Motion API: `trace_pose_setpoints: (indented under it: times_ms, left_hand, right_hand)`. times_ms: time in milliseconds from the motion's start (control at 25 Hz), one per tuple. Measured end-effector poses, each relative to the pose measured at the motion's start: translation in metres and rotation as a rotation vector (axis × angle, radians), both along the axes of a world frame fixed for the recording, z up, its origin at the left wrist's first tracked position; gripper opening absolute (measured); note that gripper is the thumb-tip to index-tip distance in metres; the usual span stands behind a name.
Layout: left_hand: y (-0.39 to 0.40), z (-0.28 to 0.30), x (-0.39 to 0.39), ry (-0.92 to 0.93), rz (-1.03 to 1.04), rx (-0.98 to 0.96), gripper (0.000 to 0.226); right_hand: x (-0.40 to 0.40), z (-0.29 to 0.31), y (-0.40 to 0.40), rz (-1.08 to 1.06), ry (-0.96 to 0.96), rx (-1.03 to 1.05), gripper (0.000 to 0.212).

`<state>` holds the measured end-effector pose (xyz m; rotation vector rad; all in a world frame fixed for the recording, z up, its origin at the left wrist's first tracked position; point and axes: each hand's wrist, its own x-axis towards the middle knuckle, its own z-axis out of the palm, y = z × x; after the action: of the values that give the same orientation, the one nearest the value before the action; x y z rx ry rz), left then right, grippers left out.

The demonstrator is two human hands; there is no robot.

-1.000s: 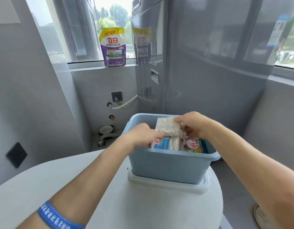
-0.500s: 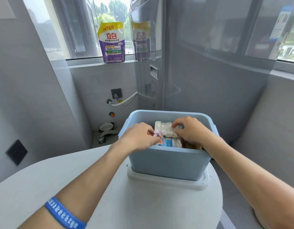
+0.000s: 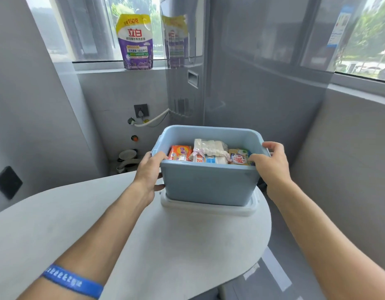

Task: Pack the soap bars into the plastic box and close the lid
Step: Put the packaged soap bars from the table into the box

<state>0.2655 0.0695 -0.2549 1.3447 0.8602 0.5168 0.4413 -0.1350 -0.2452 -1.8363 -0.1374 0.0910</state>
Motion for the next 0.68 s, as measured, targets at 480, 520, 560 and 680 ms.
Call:
trace_pose_setpoints:
  times_ms: [480,520,560,680]
  left_hand:
    - [-0.015,0.002,0.002,-0.161,0.096,-0.099,0.021]
    - [-0.016,0.006,-0.002,-0.173,0.115,-0.104,0.023]
    - [-0.015,0.011,-0.007,-0.184,0.140,-0.100,0.024]
    - [-0.002,0.030,-0.030,-0.221,0.228,-0.071,0.027]
  right_hand:
    - [-0.012,-0.005,0.004,0.036,0.380,0.466,0.052]
    - [-0.015,-0.001,0.004,0.056,0.371,0.473,0.051]
    - [-0.019,0.003,0.007,0.082,0.361,0.478,0.049]
    - [-0.032,0.020,0.021,0.169,0.308,0.474,0.041]
